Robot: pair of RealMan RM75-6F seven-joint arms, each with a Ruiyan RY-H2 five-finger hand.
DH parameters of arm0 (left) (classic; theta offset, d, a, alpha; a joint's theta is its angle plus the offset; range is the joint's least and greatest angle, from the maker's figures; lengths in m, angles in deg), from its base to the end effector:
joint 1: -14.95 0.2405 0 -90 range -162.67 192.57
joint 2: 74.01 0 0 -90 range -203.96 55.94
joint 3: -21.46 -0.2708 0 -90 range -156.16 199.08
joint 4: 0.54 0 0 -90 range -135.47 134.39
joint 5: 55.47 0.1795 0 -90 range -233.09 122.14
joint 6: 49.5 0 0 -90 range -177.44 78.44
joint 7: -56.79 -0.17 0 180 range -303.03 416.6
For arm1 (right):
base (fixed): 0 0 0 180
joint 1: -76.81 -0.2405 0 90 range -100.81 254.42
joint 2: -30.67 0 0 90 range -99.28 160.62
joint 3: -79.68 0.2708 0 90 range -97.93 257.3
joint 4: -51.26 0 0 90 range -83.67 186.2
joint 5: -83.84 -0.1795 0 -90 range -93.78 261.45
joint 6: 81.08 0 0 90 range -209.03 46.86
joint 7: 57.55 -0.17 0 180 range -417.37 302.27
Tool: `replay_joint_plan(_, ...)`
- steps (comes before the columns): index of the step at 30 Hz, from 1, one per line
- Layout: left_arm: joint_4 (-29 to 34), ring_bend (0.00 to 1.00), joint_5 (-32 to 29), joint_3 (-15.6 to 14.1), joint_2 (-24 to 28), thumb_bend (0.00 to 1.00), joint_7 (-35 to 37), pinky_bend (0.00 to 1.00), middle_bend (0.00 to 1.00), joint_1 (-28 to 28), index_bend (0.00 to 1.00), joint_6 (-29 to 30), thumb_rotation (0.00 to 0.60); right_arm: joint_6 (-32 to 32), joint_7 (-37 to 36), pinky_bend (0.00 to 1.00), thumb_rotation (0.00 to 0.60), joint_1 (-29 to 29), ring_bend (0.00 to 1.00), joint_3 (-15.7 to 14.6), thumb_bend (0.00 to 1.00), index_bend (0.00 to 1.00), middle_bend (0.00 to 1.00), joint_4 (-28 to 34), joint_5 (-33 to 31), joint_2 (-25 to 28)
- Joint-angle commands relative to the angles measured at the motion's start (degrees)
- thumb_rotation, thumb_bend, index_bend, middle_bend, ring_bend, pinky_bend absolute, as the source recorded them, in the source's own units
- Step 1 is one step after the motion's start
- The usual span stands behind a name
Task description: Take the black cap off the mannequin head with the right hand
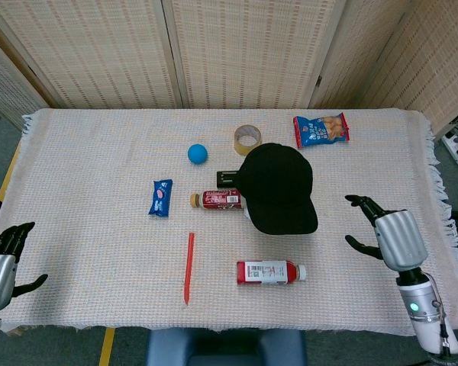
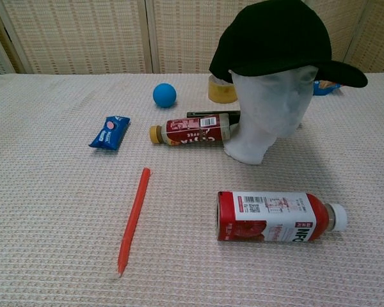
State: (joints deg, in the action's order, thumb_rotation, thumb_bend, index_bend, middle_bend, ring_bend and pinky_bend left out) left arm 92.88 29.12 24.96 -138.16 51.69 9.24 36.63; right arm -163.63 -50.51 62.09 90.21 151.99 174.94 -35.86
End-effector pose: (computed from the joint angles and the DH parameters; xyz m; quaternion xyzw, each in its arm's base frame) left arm -0.3071 0.2118 0.1977 -0.5971 -0.3596 -0.3781 0.6092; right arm -0.2158 -0.2653 0.1824 0.6248 -0.3015 0.5012 0.5173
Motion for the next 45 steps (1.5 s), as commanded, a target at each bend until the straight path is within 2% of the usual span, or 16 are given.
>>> replay_joint_plan(1,-0.14,0.13,-0.39,-0.06,0.20,0.08,0.30,0.21,0.16,0.11,0.13,-0.31,0.600,1.89,1.99,0.90,0.600,-2.41,0.82,0.83,0.08,0.27,0.38,0.12,-0.14,-3.97)
replay_joint_plan(14,-0.77,0.14,-1.29,-0.40,0.69,0.08,1.87,0.21,0.16,-0.07,0.13,-2.20,0.600,2.01,4.39,0.90,0.600,-5.34,0.83,0.09,0.09,0.32,0.39,-2.30,1.02,-12.34)
replay_joint_plan(17,-0.70,0.14,-1.12,-0.52,0.72,0.08,2.04,0.21,0.16,-0.14,0.13,-2.40,0.600,0.80,4.64,0.92,0.600,-6.24,0.84,0.94,0.16,0.40,0.43,-4.74,1.45,-15.50)
replay_joint_plan(21,-0.71,0.14,-1.60,-0.67,1.18,0.08,2.63,0.21,0.16,-0.20,0.15,-3.21,0.600,-0.81,3.31,0.94,0.600,-7.28,0.87,1.89,0.30,0.56,0.52,-8.59,1.72,-19.47)
replay_joint_plan(25,-0.32,0.14,-2.30,-0.90,1.79,0.08,2.82,0.21,0.15,-0.37,0.15,-4.44,0.600,-1.41,2.52,0.95,0.600,-8.34,0.88,2.48,0.38,0.68,0.57,-11.89,1.70,-21.98)
replay_joint_plan(35,0.31,0.14,-2.53,-1.24,2.35,0.08,2.91,0.21,0.15,-0.69,0.16,-5.65,0.600,-5.02,1.22,1.00,0.600,-10.18,0.94,5.00,0.52,0.87,0.72,-17.31,2.63,-24.49)
replay_joint_plan(45,1.10,0.14,-3.34,-1.30,2.66,0.08,2.40,0.21,0.15,-1.21,0.16,-7.08,0.600,-6.79,3.04,1.00,0.600,-13.10,0.95,9.41,0.54,0.90,0.74,-20.30,2.32,-23.04)
